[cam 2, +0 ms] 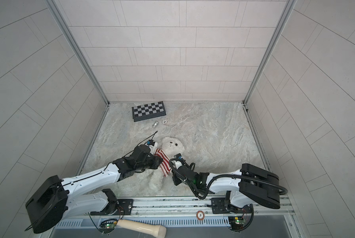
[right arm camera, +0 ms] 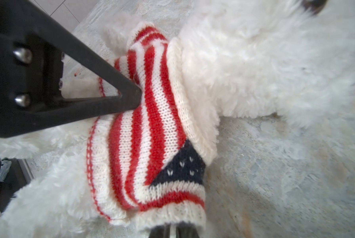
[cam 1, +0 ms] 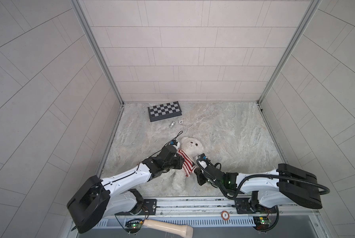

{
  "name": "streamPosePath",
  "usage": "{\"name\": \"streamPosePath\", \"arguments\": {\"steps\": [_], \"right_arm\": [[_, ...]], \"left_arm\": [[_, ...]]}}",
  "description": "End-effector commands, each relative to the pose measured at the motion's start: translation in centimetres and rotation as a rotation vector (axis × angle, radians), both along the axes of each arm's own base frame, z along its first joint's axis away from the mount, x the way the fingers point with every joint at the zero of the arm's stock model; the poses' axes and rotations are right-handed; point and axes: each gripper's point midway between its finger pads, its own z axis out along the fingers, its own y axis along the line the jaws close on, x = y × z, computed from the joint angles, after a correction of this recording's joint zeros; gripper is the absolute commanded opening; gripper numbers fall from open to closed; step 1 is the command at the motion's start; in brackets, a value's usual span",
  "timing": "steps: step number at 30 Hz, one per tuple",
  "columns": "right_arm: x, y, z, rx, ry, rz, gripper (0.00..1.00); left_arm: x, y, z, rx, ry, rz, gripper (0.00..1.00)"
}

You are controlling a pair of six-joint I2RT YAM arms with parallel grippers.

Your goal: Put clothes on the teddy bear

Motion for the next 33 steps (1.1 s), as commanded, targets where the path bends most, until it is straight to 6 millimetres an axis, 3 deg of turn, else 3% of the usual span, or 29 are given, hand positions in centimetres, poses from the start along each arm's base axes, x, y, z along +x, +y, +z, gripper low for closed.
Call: {"name": "streamPosePath", "arguments": {"steps": [1, 9, 14, 26, 33], "right_arm": [[0.8, 0.7, 1.0, 0.019, -0.058, -0.010, 0.19], [1.6, 1.1, 1.3, 0.007, -0.103, -0.024, 0.43], [1.9, 1.5, 1.5, 0.007, -0.120, -0.017, 0.47], [3.4, 2.2, 1.2, 0.025, -0.114, -0.020, 0.19], [3.1, 1.6, 1.3, 0.034, -0.112, -0.018, 0.01]], "left_arm": [[-1.0, 1.2, -1.6, 0.047, 0.044, -0.001, 0.15], [-1.3, 1.4, -2.4, 0.062, 0.054, -0.005, 0.15], [-1.4, 1.3, -2.6, 0.051, 0.056, -0.007, 0.15], [-1.7, 1.4, -2.7, 0.040, 0.056, -0.007, 0.15], [-1.5, 1.6, -2.6, 0.034, 0.051, 0.001, 0.15]]}}
